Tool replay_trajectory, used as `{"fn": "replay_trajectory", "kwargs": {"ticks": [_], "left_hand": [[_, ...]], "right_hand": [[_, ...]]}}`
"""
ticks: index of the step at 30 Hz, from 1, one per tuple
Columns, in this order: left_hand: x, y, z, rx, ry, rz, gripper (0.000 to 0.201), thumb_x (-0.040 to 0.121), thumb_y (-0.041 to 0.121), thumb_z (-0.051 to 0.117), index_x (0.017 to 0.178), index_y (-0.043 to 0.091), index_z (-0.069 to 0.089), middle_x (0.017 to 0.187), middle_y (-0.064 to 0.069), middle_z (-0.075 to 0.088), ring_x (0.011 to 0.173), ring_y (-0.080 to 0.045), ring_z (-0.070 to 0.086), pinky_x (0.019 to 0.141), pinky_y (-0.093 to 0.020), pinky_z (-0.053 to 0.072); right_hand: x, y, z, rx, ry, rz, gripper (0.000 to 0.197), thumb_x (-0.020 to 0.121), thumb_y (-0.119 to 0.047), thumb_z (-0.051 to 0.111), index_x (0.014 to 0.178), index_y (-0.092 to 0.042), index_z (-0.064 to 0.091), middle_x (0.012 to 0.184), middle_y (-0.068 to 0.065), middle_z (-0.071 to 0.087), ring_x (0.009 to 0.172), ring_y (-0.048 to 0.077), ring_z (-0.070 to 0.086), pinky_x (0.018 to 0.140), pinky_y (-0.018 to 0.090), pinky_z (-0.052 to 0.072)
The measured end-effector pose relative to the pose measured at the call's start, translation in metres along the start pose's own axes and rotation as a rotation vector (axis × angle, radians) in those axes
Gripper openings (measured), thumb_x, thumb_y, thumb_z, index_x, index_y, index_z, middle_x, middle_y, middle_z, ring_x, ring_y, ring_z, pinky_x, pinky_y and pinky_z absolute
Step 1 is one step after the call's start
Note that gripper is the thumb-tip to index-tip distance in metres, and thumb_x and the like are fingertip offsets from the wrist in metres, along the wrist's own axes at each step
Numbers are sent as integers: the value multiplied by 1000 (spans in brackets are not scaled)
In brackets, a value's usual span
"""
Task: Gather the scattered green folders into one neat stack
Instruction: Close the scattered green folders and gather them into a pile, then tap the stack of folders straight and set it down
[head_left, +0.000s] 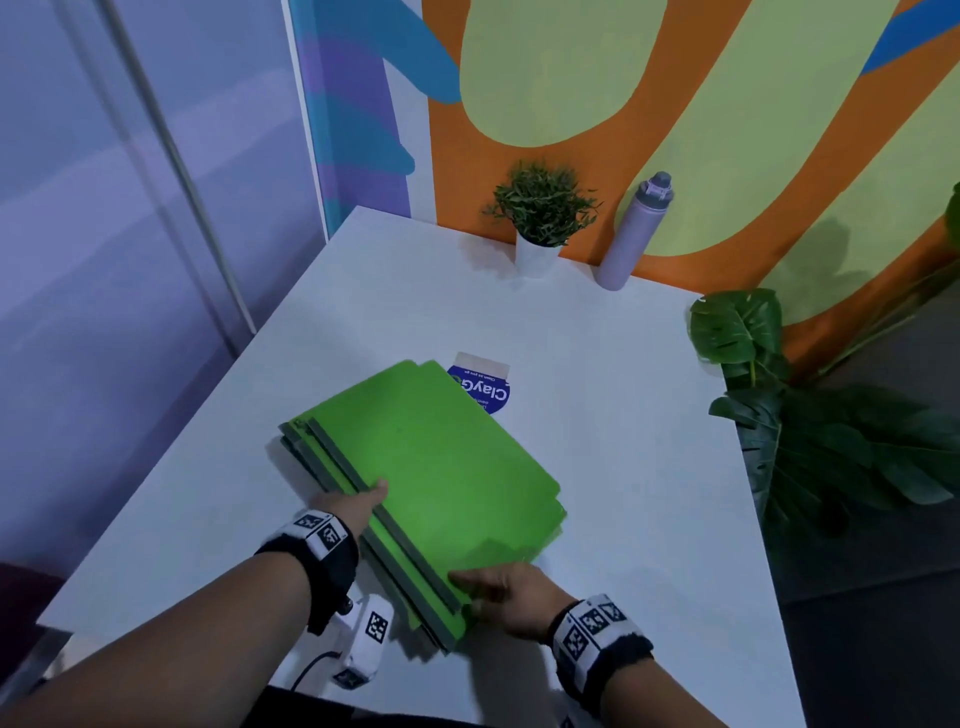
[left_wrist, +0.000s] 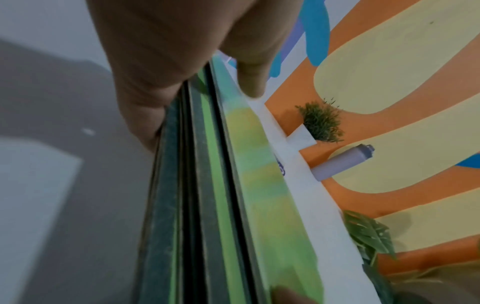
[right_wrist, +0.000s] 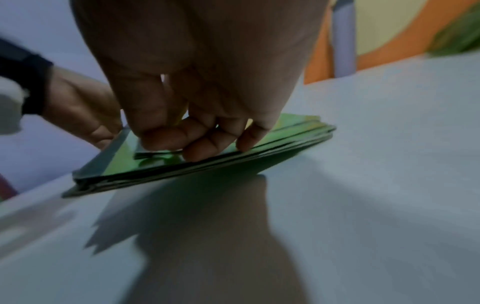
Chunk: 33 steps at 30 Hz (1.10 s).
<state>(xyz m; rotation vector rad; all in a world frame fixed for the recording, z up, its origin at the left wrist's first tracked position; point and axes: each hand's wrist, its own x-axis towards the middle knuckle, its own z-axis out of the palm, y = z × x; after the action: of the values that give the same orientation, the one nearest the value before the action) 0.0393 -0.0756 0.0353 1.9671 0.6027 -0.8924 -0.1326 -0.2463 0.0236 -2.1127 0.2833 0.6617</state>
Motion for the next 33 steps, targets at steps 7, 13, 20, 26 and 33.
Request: {"fn": "replay_trajectory", "kwargs": {"ticks": [7,13,20,26,33], "left_hand": [[-22,17,-9,-21,42,295,76,86,7,63,147,12,19,150,-17,35,134,-40,39,109,-51,36],[-51,48,-28,-33,-214,795,59,84,-2,61,129,34,45,129,1,59,120,-21,54,108,-44,39],[-60,63,-32,-233,-298,834,60,78,-15,61,113,33,55,118,-1,66,116,-25,60,107,-49,41],[-75,69,-30,-376,-301,916,60,70,4,79,118,23,47,107,6,65,93,-5,65,97,-35,50],[-105,85,-29,-455,-50,1037,46,85,57,52,112,20,59,105,5,59,95,-8,53,93,-27,43]], "right_hand": [[-2,6,-49,30,514,86,57,86,-28,59,139,-26,38,128,8,42,123,24,41,110,39,30],[-22,-8,-103,761,697,-54,60,85,-12,62,136,-24,34,135,1,51,120,18,52,101,44,42],[-30,-28,-86,872,779,-202,47,82,9,57,118,-21,54,115,0,67,108,16,62,91,31,49],[-41,-53,-85,984,863,-426,63,79,15,57,124,-28,45,113,-5,65,100,9,64,78,19,50],[-57,-93,-98,835,1152,-599,30,92,-21,43,114,-9,57,112,12,64,106,11,58,87,12,40]]}}
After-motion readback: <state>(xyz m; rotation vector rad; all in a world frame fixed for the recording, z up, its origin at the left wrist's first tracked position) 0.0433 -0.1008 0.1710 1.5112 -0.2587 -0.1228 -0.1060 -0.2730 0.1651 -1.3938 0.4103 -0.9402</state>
